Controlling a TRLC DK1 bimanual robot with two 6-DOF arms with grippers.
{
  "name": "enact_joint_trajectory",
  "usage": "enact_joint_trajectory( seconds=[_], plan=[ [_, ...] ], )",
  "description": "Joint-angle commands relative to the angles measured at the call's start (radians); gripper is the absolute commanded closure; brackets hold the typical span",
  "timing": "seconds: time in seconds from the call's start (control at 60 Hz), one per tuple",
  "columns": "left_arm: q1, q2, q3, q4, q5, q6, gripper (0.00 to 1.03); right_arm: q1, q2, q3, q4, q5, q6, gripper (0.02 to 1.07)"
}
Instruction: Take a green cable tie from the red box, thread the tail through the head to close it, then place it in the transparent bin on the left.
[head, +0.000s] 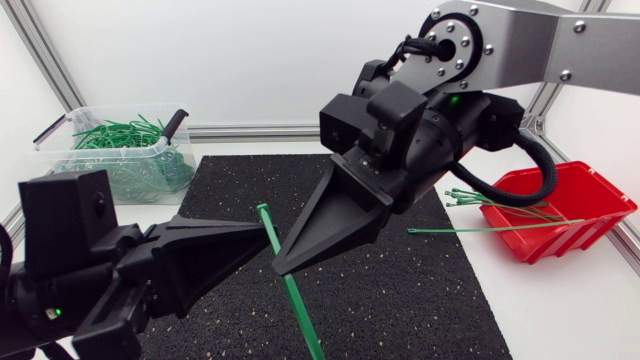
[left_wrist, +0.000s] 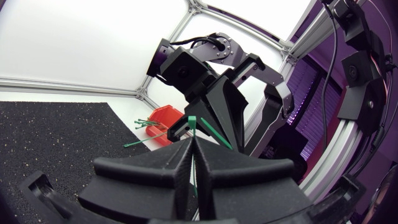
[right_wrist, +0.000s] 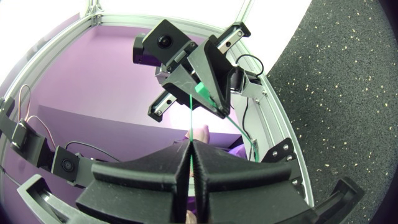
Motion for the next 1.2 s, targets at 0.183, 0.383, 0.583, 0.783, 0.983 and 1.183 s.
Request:
enact_joint_trajectory(
  seconds=[0.183, 0.383, 0.583, 0.783, 0.983, 1.183],
  plan=[
    [0.007, 0.005, 0.021, 0.023, 0.011, -0.019, 0.99, 0.009, 0.009, 0.002, -0.018, -0.010, -0.032, 1.01],
    [0.004, -0.007, 0.019, 0.016, 0.011, -0.020, 0.99, -0.006, 0.036, 0.003, -0.020, -0.012, -0.052, 1.01],
    [0.003, -0.010, 0.018, 0.014, 0.011, -0.020, 0.99, -0.012, 0.039, 0.006, -0.020, -0.012, -0.052, 1.01],
    [0.001, -0.018, 0.013, 0.013, 0.011, -0.020, 0.99, -0.022, 0.043, 0.016, -0.021, -0.012, -0.052, 1.01],
    [-0.003, -0.023, -0.002, 0.020, 0.009, 0.013, 0.99, -0.019, 0.043, 0.028, -0.029, -0.016, -0.052, 1.01],
    [-0.049, -0.032, -0.019, 0.022, -0.020, 0.058, 0.99, -0.016, 0.044, 0.040, -0.037, -0.025, -0.052, 1.01]
  ],
)
